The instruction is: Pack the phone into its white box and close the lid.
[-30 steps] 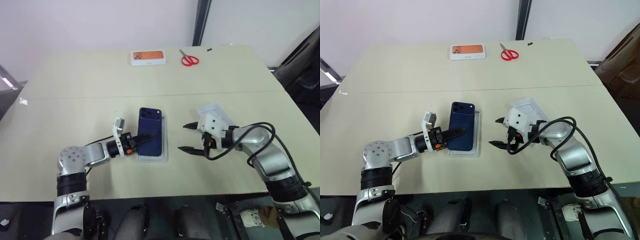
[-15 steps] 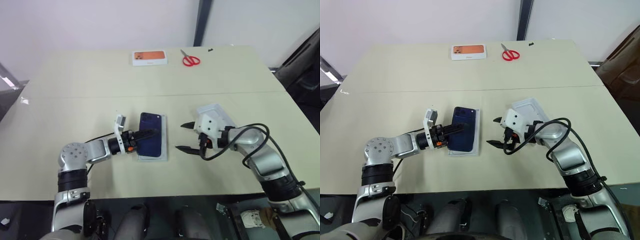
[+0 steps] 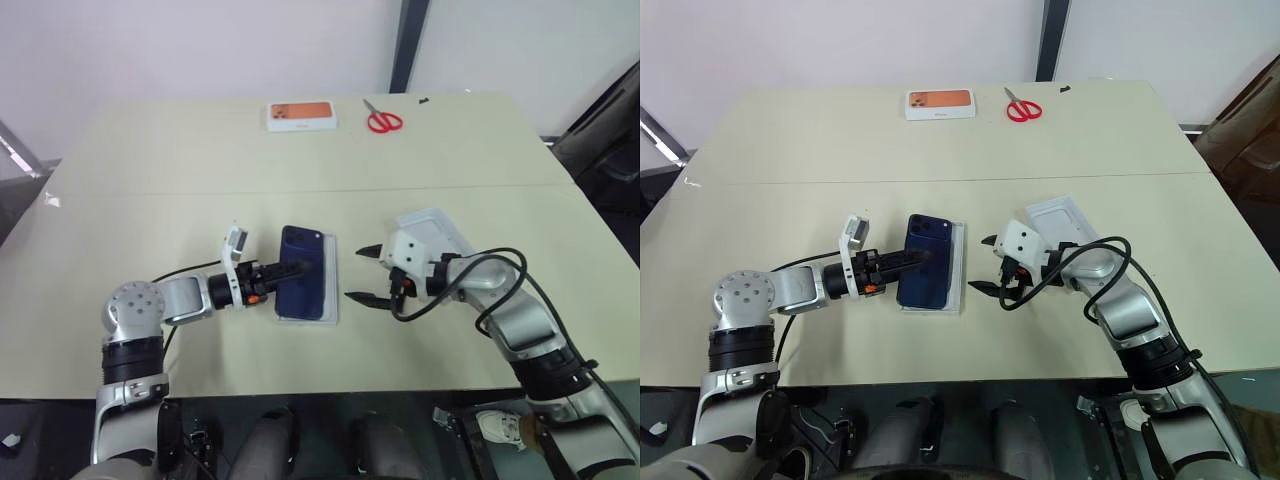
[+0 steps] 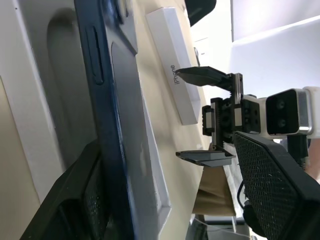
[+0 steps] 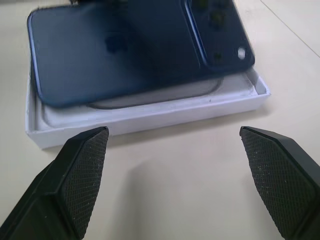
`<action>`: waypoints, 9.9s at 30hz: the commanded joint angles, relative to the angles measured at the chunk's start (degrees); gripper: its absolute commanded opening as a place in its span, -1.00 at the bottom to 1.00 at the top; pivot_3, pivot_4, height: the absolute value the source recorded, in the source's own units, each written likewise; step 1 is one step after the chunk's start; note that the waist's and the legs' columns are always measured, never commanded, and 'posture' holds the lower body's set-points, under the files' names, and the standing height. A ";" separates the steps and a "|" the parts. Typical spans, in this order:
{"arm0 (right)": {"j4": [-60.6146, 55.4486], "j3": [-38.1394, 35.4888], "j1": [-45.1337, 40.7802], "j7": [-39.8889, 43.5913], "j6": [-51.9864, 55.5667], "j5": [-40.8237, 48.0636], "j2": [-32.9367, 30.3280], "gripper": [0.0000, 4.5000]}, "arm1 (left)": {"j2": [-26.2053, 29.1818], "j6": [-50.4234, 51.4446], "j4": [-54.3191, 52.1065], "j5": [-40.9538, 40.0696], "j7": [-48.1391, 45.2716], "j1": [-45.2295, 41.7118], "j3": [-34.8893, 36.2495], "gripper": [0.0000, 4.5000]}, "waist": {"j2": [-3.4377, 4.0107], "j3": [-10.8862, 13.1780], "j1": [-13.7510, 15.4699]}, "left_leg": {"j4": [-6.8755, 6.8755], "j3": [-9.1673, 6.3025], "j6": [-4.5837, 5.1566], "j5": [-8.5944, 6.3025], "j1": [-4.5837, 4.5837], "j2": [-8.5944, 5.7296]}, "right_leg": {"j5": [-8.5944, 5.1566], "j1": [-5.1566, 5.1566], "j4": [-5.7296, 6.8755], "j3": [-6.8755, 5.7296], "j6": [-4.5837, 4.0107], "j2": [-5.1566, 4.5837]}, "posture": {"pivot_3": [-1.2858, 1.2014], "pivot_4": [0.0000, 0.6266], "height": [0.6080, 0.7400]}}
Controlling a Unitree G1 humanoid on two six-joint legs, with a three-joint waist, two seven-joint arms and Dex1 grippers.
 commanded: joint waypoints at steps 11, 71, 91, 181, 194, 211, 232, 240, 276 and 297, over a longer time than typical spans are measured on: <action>0.46 0.02 -1.40 -0.31 -2.15 -0.56 1.12 0.97 | 2.00 3.00 -3.12 -2.16 2.50 -2.33 2.57 0.63 | -0.01 0.00 -0.07 | 0.00 0.00 0.00 0.00 0.00 0.00 | 0.00 -0.01 0.01 0.00 0.00 0.00 | 0.03 -0.52 0.91; 6.56 -5.47 1.40 -7.72 -1.62 -9.49 -2.34 -0.98 | -11.63 -32.35 11.94 39.45 -17.14 -10.06 -27.74 -1.00 | 0.02 -0.02 1.36 | 0.14 0.02 0.04 0.00 0.00 -0.08 | 0.00 0.12 0.02 -0.03 0.02 -0.04 | 0.03 -0.52 0.91; 3.20 -7.47 1.11 -6.45 0.33 -8.76 -5.81 -0.98 | -7.49 -34.09 7.84 39.46 -16.08 -7.14 -23.42 -1.00 | 0.02 -0.02 1.06 | 0.10 0.02 0.03 0.00 0.00 -0.05 | 0.00 0.07 0.02 -0.01 0.02 -0.01 | 0.03 -0.52 0.91; -8.76 -12.64 -9.35 -25.88 53.08 10.92 -6.77 -0.98 | 13.80 -68.62 -9.63 38.30 -43.75 12.18 -20.55 1.00 | 0.11 -0.03 -0.12 | 0.00 0.07 0.56 -0.30 -0.02 0.01 | -0.01 0.00 -0.03 0.02 -0.01 -0.06 | 0.03 -0.52 0.91; -11.57 -37.58 -16.05 -29.35 71.51 30.07 25.26 -0.98 | 12.55 -67.94 -5.31 37.59 -38.79 8.14 -17.34 1.00 | 0.14 -0.03 -0.09 | -0.03 0.07 0.55 -0.30 -0.04 0.00 | 0.00 -0.06 0.05 0.02 -0.01 -0.04 | 0.03 -0.52 0.91; -6.40 -38.46 -6.71 -58.06 72.14 69.39 39.59 -0.98 | 11.20 -63.77 -8.58 34.31 -33.05 8.98 -14.23 1.00 | 0.18 -0.05 -0.49 | -0.05 0.08 0.53 -0.28 -0.03 -0.02 | 0.00 -0.14 0.16 0.04 0.00 -0.04 | 0.03 -0.52 0.91; -1.72 -27.74 0.10 -72.02 54.63 83.95 25.55 -0.13 | 1.25 -64.57 -7.18 38.79 -29.50 10.68 -23.40 -1.00 | 0.37 -0.16 -0.41 | -0.02 0.11 0.58 -0.30 -0.02 -0.01 | -0.01 -0.04 0.09 0.04 0.00 -0.03 | 0.03 -0.52 0.91; -7.36 -24.10 -1.55 -50.18 46.63 65.86 7.12 0.54 | -1.19 -65.73 -3.96 40.03 -29.27 7.56 -24.31 -1.00 | 0.38 -0.16 -0.22 | 0.01 0.13 0.63 -0.32 -0.03 0.01 | -0.01 0.01 0.04 0.01 0.01 0.02 | 0.03 -0.52 0.91; -5.93 -7.24 3.69 -24.28 13.28 9.69 -3.07 -0.99 | -1.85 -50.86 4.62 44.96 -24.92 -1.44 -29.43 -1.00 | 0.33 -0.13 0.14 | 0.10 0.12 0.58 -0.30 -0.04 0.01 | -0.01 0.03 0.02 0.04 0.02 0.01 | 0.03 -0.52 0.91; -6.63 -6.03 6.77 -22.01 11.77 4.14 -2.39 -0.99 | -4.04 -49.09 1.72 44.30 -23.58 -3.14 -28.05 -1.00 | 0.33 -0.13 0.05 | 0.10 0.11 0.45 -0.22 -0.04 0.00 | -0.01 0.02 0.02 0.03 0.02 0.00 | 0.03 -0.52 0.91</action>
